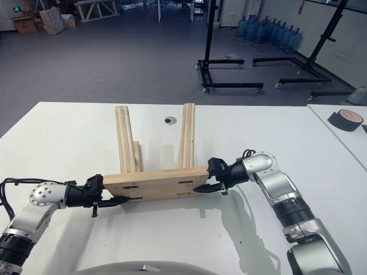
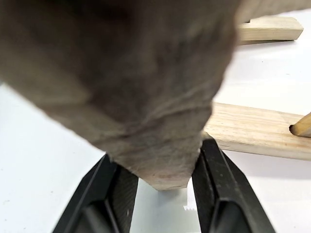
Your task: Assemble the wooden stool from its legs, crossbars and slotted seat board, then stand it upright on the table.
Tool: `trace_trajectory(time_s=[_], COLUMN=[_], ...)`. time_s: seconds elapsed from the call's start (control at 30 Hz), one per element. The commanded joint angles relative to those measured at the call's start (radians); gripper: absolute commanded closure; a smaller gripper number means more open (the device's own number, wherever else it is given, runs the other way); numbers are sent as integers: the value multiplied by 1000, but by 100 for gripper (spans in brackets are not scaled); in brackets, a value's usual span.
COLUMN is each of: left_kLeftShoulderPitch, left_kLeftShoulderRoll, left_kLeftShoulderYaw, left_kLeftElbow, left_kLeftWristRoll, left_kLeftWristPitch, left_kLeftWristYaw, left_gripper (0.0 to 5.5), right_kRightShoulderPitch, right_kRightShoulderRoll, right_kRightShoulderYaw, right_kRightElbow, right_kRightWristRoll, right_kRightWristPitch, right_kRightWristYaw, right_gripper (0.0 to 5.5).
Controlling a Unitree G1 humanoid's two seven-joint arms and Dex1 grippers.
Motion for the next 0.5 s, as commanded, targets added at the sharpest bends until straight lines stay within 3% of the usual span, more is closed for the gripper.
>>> trace_trajectory(time_s=[0.03, 0.17, 0.3, 0.5], left_kLeftShoulderPitch=[-31, -22, 30, 234], left_kLeftShoulderRoll=[24, 26, 50, 8], left_kLeftShoulderYaw=[35, 96, 125, 268], left_kLeftElbow=[-49, -140, -312, -700], left_kLeftWristRoll=[-62, -218, -302, -754], left_kLeftWristPitch=[65, 227, 331, 580], left_kLeftWristYaw=[-21, -50, -62, 150], left_gripper=[394, 398, 398, 398], right_kRightShoulderPitch=[15, 71, 297, 473], right_kRightShoulderRoll=[-8, -36, -155, -206], right_kRightShoulderYaw=[-29, -81, -171, -424], right_kRightElbow=[-55, -161, -465, -760], right_kRightWristRoll=[68, 184, 411, 914], right_kRightWristPitch=[62, 206, 434, 747], right_kRightWristYaw=[21, 37, 52, -199], right_gripper=[411, 411, 413, 413])
